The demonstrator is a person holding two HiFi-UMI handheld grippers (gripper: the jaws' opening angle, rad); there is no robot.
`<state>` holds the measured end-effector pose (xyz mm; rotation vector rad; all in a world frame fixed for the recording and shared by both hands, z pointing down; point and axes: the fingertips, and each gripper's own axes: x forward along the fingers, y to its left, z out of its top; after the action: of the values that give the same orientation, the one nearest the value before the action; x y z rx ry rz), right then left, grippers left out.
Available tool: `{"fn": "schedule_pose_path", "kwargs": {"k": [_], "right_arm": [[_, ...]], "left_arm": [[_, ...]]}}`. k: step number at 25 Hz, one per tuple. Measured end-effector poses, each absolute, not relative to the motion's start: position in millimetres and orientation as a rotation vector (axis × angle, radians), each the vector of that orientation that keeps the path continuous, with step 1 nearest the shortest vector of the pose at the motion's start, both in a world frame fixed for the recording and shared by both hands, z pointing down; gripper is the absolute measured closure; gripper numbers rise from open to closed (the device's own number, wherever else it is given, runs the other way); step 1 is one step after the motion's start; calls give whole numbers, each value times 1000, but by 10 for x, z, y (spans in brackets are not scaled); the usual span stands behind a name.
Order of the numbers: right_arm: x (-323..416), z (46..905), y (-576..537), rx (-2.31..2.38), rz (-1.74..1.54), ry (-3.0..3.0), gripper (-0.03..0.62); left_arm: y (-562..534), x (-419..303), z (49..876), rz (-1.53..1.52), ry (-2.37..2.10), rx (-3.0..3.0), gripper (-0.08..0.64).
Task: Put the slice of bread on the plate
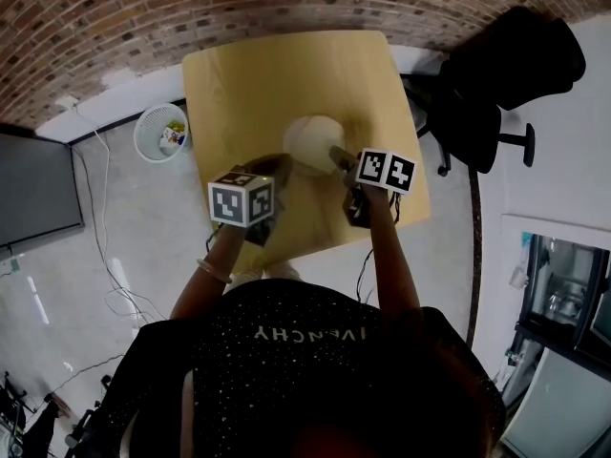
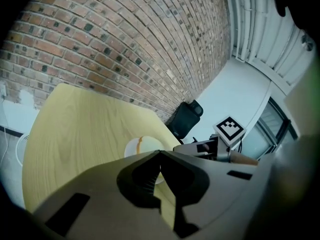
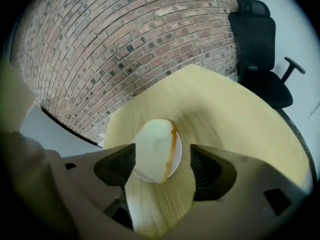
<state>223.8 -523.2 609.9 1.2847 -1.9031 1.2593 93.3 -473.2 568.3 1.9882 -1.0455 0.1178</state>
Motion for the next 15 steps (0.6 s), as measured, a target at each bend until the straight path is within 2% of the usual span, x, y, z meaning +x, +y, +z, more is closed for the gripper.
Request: {"fn": "schedule_pose_path", "kwargs": {"k": [4,9,10,12,15], "right_arm": [[2239,5872,-5027,1276,1234,-1984,264],[1933,5576,-4672,1136,1350,-2208,272],[1924,5479,-4623,1158,1333,-2248,333],[1973,5249,-4556,1260,1232,-2321,580],[1995,4856,-4454,1344,969,-2444,580]], "left_arm": [[-4671,1051,5519,114,-1035,2035,551],[-4533,1169,5288,122,-1036,2108,551],[-4509,1181,5223,121,-1050,2125,551],[-4474,1206,5053,115,-1086,2175,551],[-4437,1254,4768,92,-1130,2260,551]]}}
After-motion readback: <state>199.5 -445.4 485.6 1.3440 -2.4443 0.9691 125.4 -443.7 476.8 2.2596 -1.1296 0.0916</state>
